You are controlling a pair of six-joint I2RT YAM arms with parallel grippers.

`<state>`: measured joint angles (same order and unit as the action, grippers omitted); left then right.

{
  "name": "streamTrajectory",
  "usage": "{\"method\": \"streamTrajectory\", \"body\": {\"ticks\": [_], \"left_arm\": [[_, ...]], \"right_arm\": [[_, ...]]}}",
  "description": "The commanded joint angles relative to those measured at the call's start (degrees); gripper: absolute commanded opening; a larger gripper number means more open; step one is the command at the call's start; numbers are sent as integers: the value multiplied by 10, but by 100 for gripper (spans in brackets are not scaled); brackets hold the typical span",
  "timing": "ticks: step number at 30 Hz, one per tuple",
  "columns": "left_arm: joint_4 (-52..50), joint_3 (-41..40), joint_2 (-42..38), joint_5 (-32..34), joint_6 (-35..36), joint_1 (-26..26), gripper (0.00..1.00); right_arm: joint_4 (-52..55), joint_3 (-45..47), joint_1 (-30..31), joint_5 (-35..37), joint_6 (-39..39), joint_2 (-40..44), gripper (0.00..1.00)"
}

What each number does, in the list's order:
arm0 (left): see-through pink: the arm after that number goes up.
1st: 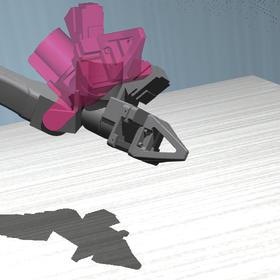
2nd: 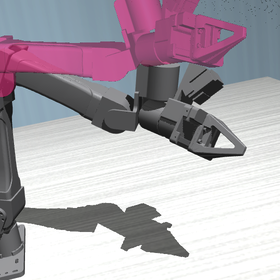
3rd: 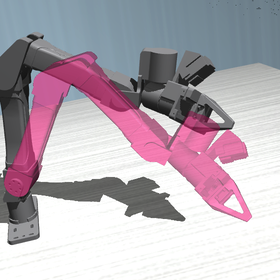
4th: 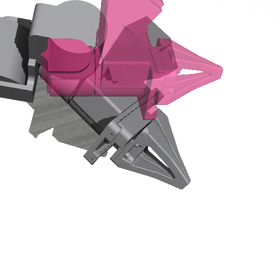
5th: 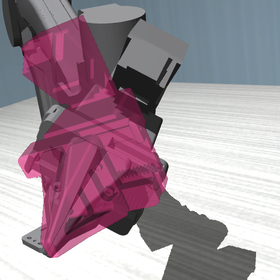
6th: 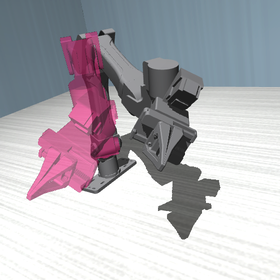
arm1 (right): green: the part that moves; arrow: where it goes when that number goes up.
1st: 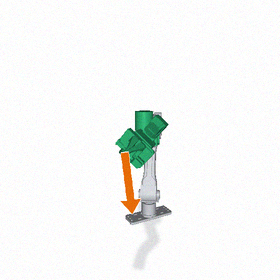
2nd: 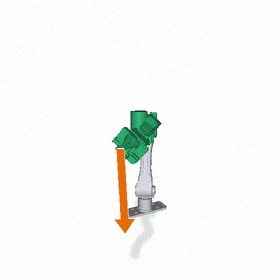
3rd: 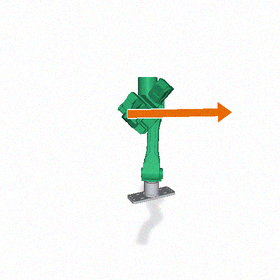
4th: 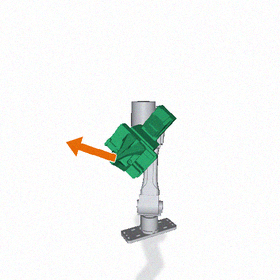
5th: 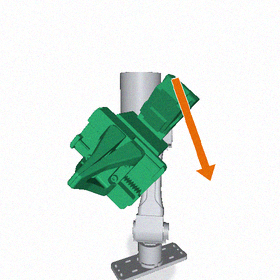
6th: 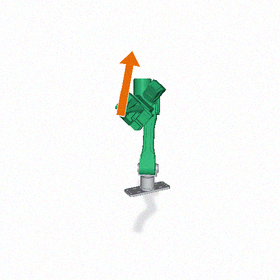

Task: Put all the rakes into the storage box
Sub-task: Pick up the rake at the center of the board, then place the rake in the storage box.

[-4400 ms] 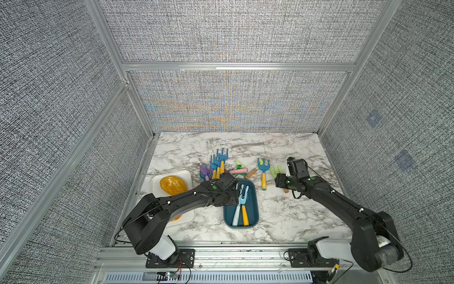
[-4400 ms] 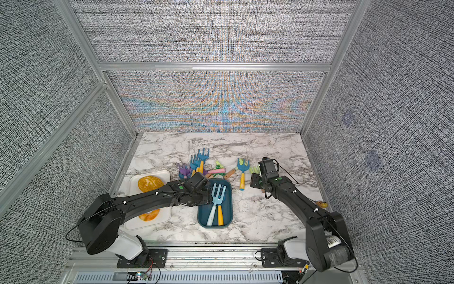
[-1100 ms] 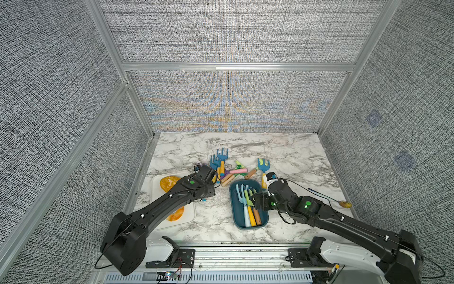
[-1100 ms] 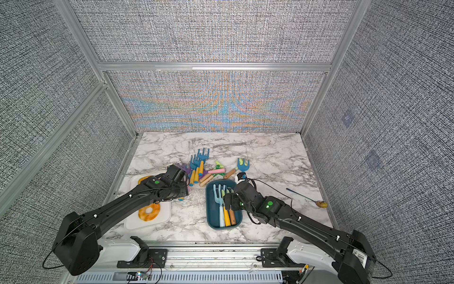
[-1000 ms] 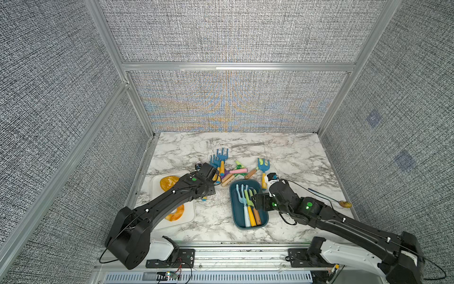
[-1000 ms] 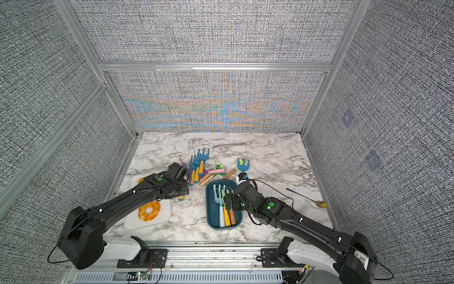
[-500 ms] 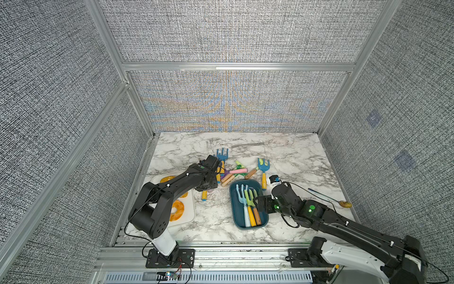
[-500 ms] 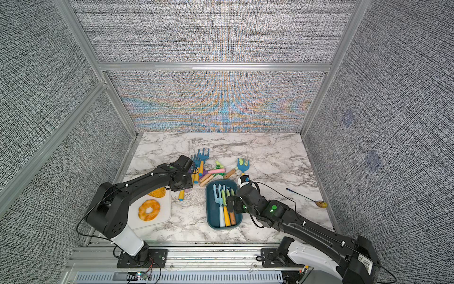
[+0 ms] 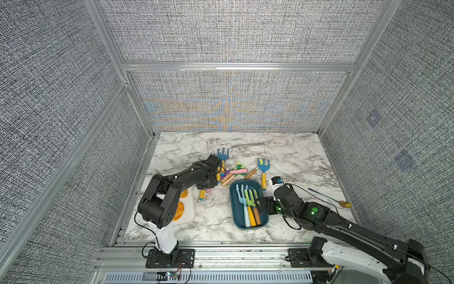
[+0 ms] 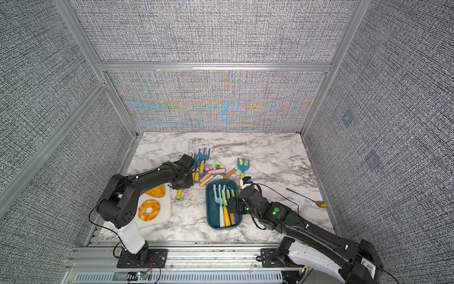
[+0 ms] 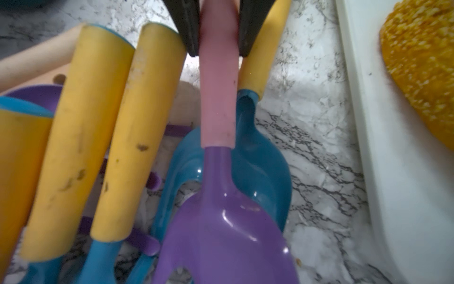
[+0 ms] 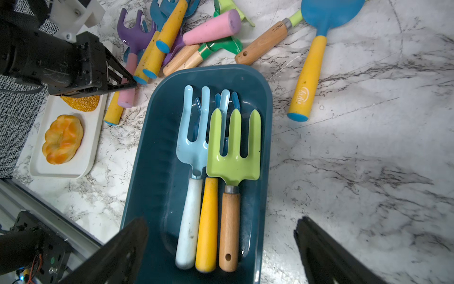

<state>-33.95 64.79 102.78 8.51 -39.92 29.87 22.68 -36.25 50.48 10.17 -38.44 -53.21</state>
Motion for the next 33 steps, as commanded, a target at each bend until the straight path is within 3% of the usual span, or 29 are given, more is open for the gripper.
{"method": "streamTrajectory", "body": {"ticks": [1, 7, 18, 25, 33], "left_arm": [[-16, -5, -11, 5, 6, 0, 17], [-29, -20, -67, 4, 9, 0, 1], [-41, -97, -233, -26, -24, 37, 0], [-21, -158, -354, -20, -114, 137, 0], [35, -189, -371, 16, -210, 267, 0]], "right_arm": [[2, 0, 0, 2, -4, 1, 99], [-2, -2, 0, 0, -5, 1, 99], [-8, -4, 0, 5, -11, 1, 99], [0, -7, 0, 41, -24, 2, 99], [13, -2, -6, 87, -49, 26, 99]]}}
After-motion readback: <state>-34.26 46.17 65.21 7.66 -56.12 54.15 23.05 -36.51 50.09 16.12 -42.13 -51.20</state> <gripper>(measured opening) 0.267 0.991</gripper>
